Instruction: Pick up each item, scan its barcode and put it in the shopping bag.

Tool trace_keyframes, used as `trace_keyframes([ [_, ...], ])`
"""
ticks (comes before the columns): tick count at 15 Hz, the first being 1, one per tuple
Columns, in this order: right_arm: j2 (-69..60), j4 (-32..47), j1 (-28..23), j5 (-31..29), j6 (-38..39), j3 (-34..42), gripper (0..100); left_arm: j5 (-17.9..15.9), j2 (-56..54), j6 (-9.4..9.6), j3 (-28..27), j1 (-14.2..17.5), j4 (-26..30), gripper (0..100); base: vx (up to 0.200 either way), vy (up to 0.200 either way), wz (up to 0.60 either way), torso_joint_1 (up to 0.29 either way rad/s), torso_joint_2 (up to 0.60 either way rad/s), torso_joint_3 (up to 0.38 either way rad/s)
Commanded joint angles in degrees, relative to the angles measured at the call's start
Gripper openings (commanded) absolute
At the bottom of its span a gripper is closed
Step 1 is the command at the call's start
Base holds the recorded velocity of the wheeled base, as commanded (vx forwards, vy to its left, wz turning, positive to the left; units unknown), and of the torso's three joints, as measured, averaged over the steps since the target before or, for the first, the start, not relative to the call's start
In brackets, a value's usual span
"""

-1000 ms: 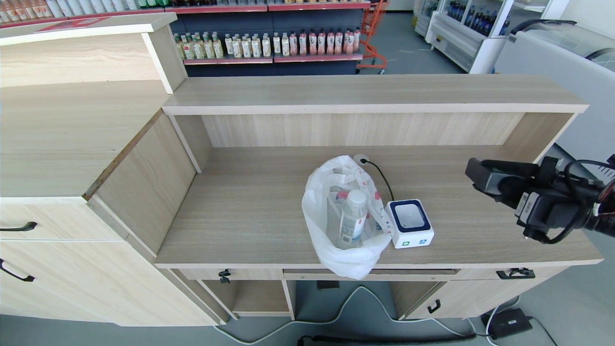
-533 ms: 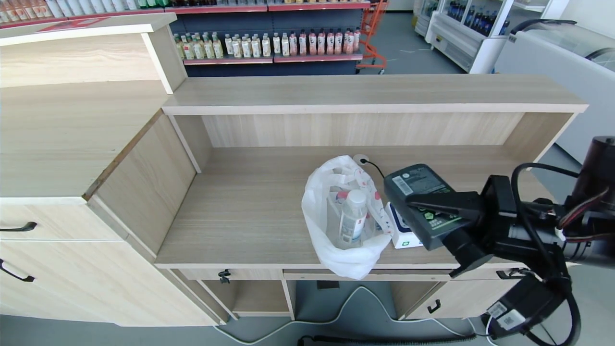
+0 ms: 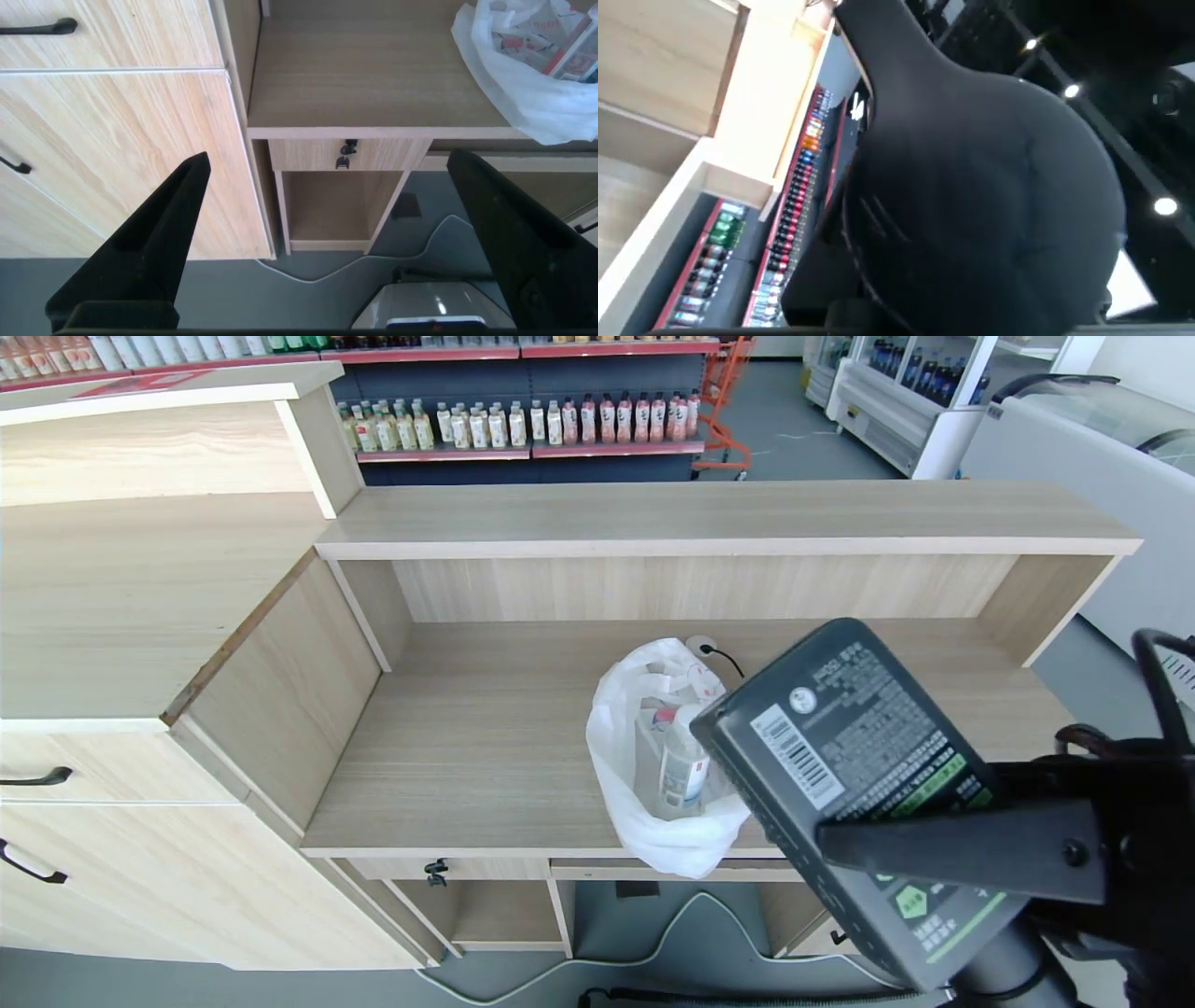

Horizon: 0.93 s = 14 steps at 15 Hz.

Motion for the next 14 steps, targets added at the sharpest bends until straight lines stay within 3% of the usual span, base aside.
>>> trace_keyframes([
  [1,-1.27,-2.0,0.6,1.98,-0.2,0.46,0,0.03,-0.02,-0.01,0.01,0.0,-0.01,100,0.0,0.0,0.0,0.0,0.0,0.0],
  [14,-3.73,-2.44,1.83,6.02,-1.61,1.16,0,0.03,-0.02,-0.01,0.01,0.0,-0.01,100,0.0,0.0,0.0,0.0,0.0,0.0],
])
